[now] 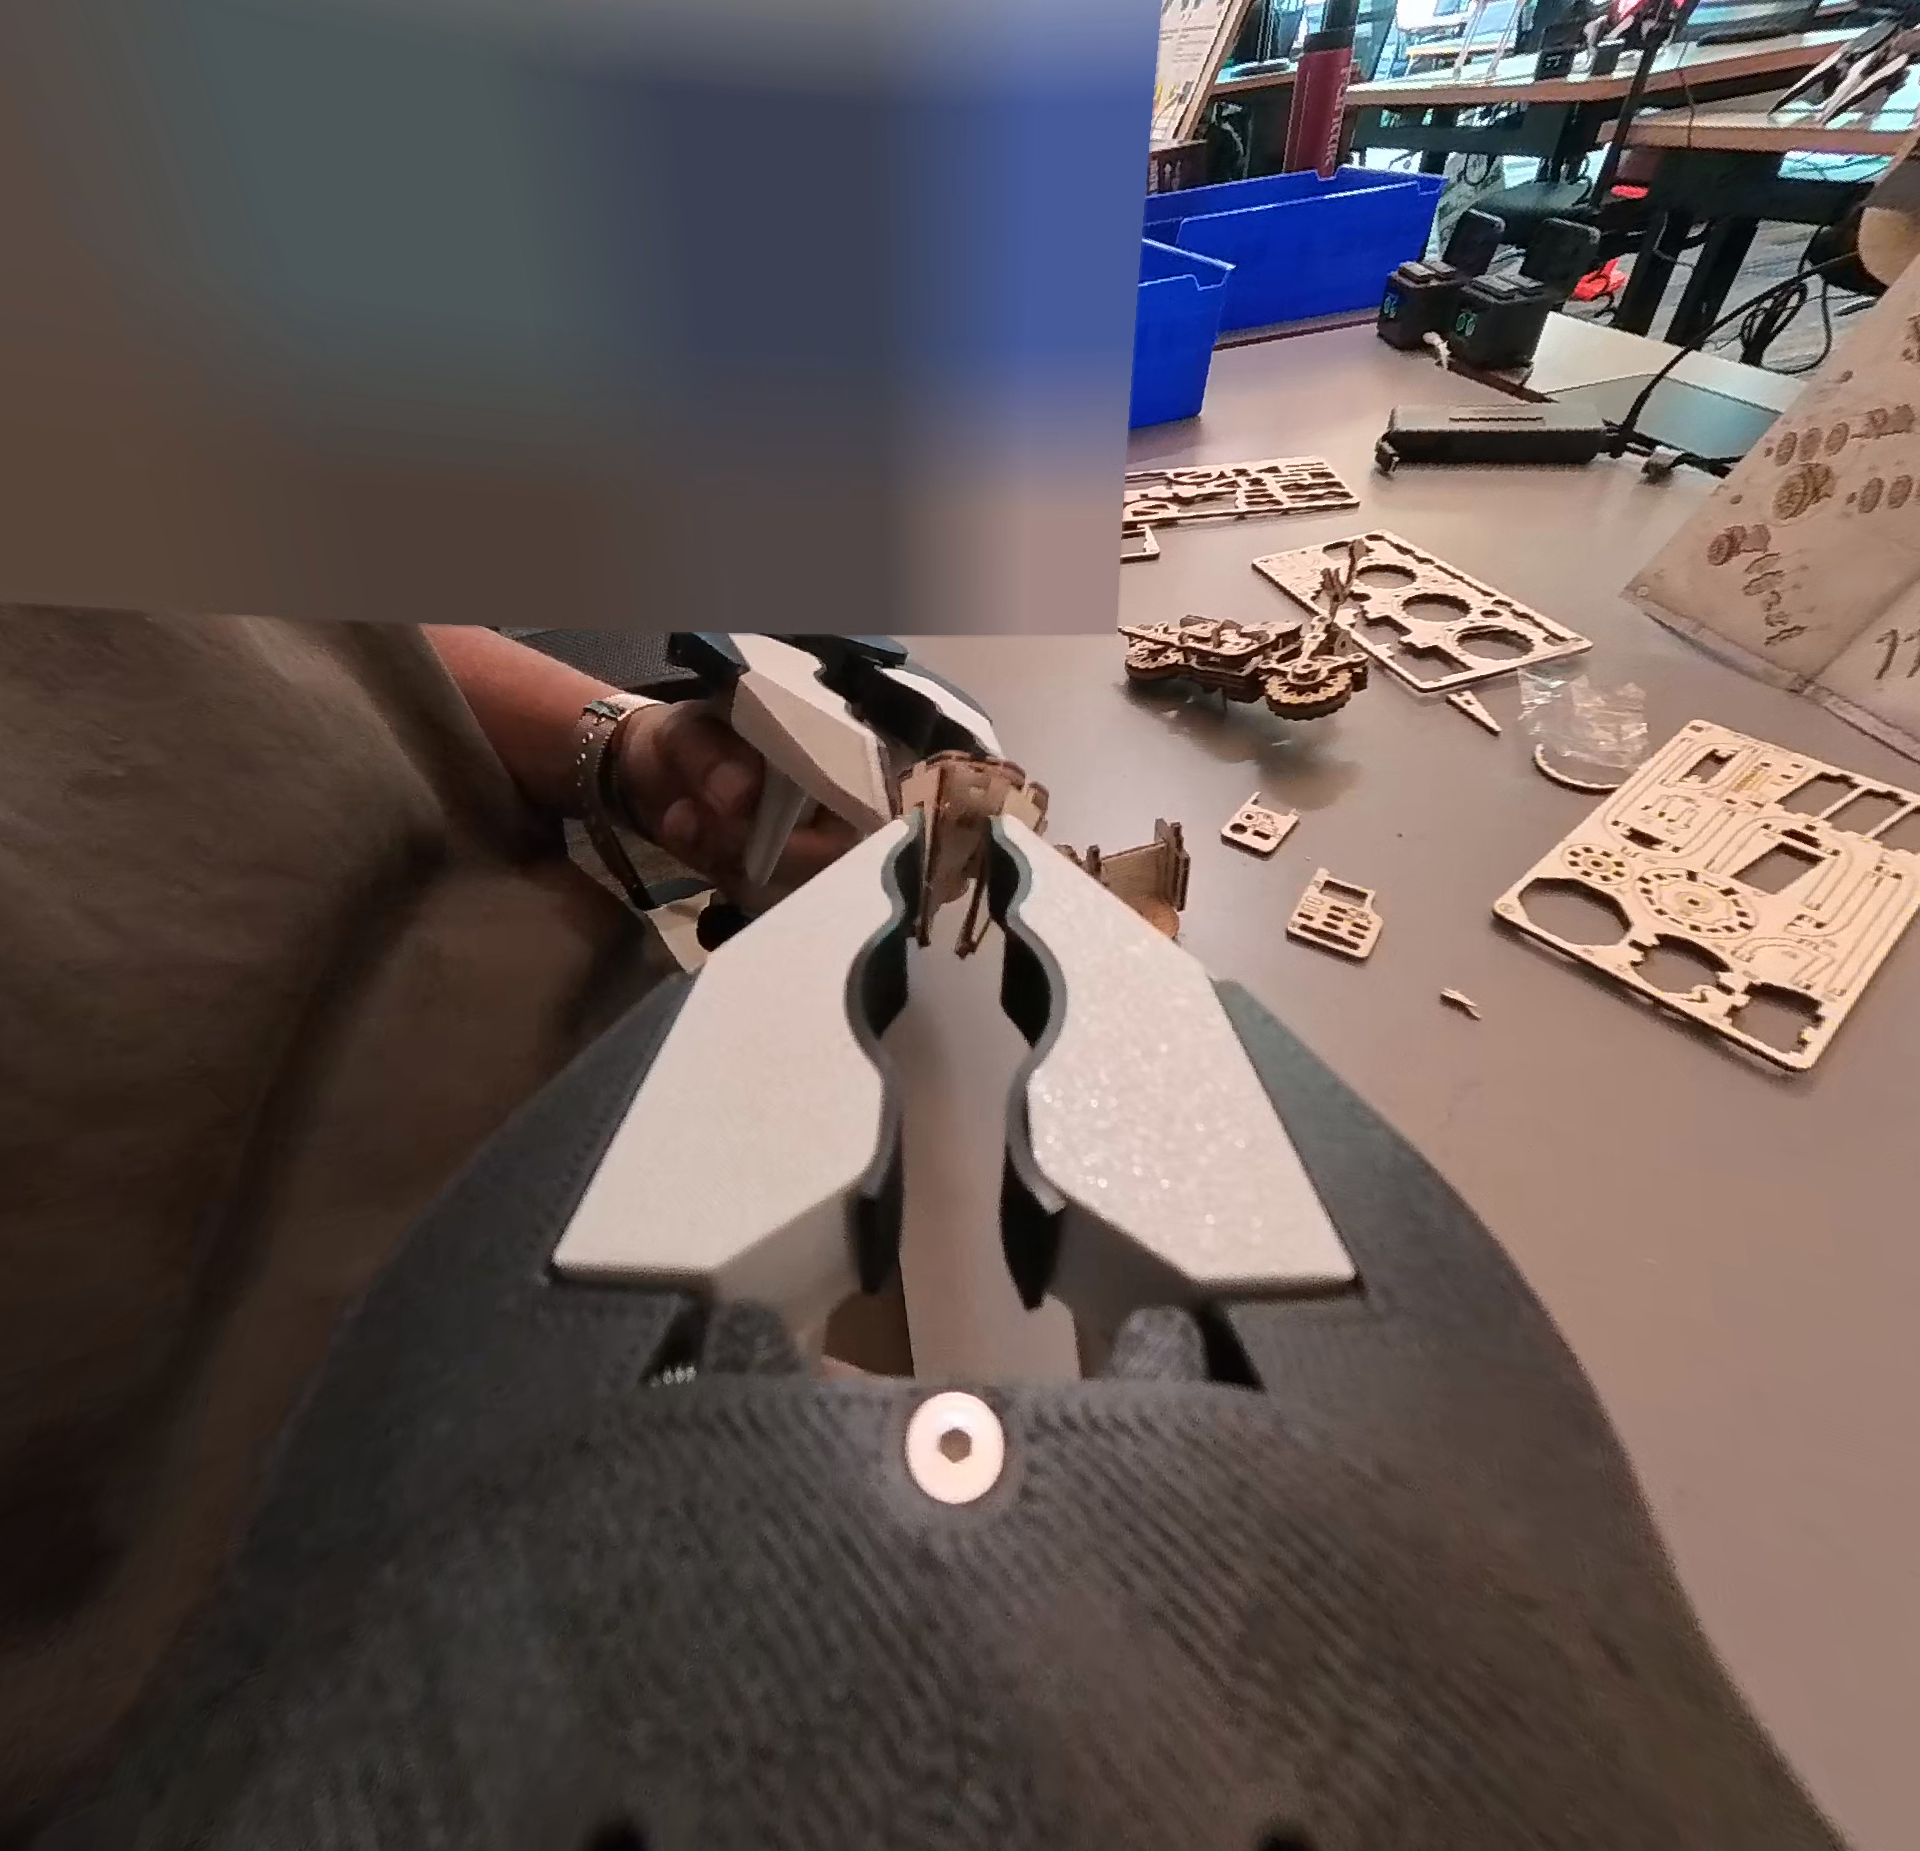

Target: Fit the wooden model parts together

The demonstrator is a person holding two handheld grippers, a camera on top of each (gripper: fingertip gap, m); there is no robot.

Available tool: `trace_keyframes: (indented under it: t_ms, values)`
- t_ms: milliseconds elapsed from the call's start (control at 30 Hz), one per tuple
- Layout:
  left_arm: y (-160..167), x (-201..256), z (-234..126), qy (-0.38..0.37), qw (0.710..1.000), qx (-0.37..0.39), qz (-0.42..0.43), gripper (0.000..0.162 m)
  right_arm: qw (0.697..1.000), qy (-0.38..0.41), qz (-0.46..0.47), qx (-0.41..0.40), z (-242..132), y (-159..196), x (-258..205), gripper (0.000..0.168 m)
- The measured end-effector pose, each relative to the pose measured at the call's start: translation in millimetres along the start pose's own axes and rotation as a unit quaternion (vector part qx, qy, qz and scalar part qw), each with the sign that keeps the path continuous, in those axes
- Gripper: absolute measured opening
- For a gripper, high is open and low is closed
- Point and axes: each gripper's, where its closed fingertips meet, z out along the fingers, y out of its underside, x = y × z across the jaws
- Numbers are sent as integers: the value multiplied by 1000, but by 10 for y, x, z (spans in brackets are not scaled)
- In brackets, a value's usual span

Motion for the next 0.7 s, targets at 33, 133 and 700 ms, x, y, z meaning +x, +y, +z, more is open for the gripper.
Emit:
trace_keyframes:
  t_ms: [33,133,700]
  values:
    - [-1,0,-1,0,1000,0,-1,25,1000,0,0,1,-2,-5,0,9]
    - [4,6,2,1,1000,-1,1,26,1000,0,1,3,-4,-10,2,9]
    - [-58,261,-16,87,996,8,-34,25,943,-76,291,142,-97,-99,27,50]
